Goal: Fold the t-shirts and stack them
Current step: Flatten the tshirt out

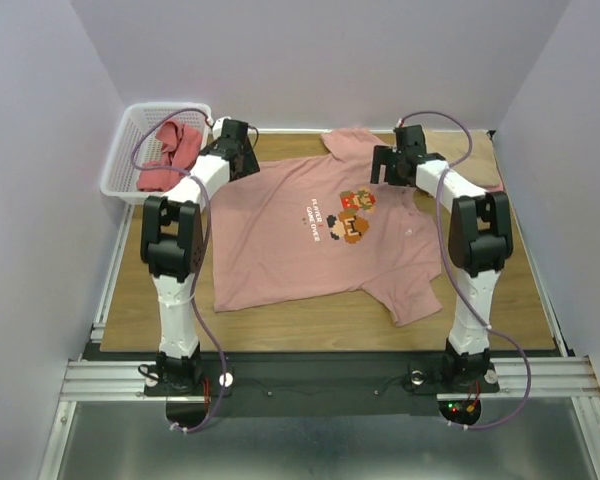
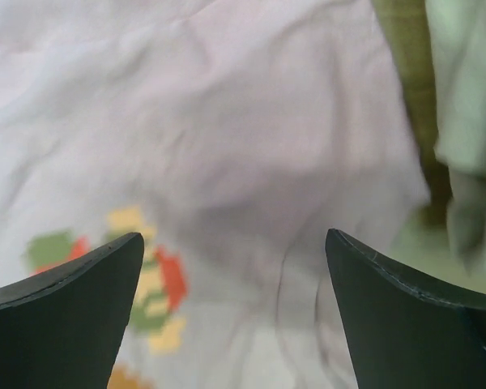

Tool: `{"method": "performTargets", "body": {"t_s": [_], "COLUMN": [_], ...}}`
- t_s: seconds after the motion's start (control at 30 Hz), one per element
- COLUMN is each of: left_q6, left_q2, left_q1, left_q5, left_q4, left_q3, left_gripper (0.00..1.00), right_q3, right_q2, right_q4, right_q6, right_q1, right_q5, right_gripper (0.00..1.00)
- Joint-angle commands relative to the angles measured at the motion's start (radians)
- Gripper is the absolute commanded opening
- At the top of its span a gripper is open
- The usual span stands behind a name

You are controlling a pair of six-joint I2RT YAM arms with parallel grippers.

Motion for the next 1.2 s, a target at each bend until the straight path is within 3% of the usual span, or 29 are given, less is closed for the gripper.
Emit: {"method": "performTargets", "body": {"t_s": [0.0, 0.2, 0.4, 0.47, 0.57, 0.7, 0.83, 1.17], "left_q6": [-0.088, -0.328, -0.529, -0.644, -0.669, -0.743, -0.771, -0.747], "left_q2": [-0.320, -0.718, -1.048, -1.157, -1.274, -1.435, -1.445, -1.223], "left_q1": [-0.055, -0.108, -0.146, -0.152, -0.174, -0.181, -0.181, -0.207], "left_q5": [-0.082, -0.099, -0.075, -0.082, 0.051, 0.082, 0.089, 0.077], "left_q4": [-0.018, -0.084, -0.222, -0.297, -0.225, -0.195, -0.201, -0.222], "left_q3": [-0.186, -0.677, -1.083, -1.175, -1.258, -1.374, -1.376, -1.313], "left_gripper": [0.84, 0.84, 0.84, 0.84, 0.84, 0.84, 0.83, 0.75], "right_q3": [-0.109, -0.435, -0.837, -0.942, -1.008, -1.031, -1.025, -1.002], "right_q2": [-0.235, -0.574, -0.957, -1.048, -1.179, -1.224, -1.216, -1.164], "right_q4": [0.014, 0.016, 0.011, 0.004, -0.022, -0.103, -0.134, -0.145], "right_q6": [0.070, 0.240, 0.367, 0.403, 0.467, 0.502, 0.512, 0.507], "right_q1": [0.045, 0.160, 0.173, 0.173, 0.173, 0.173, 0.173, 0.174], "right_q5": [-0.012, 0.029, 0.074, 0.037, 0.031, 0.051, 0.085, 0.100], "right_gripper": [1.00, 1.00, 1.00, 1.00, 1.00, 1.00, 1.00, 1.00]}}
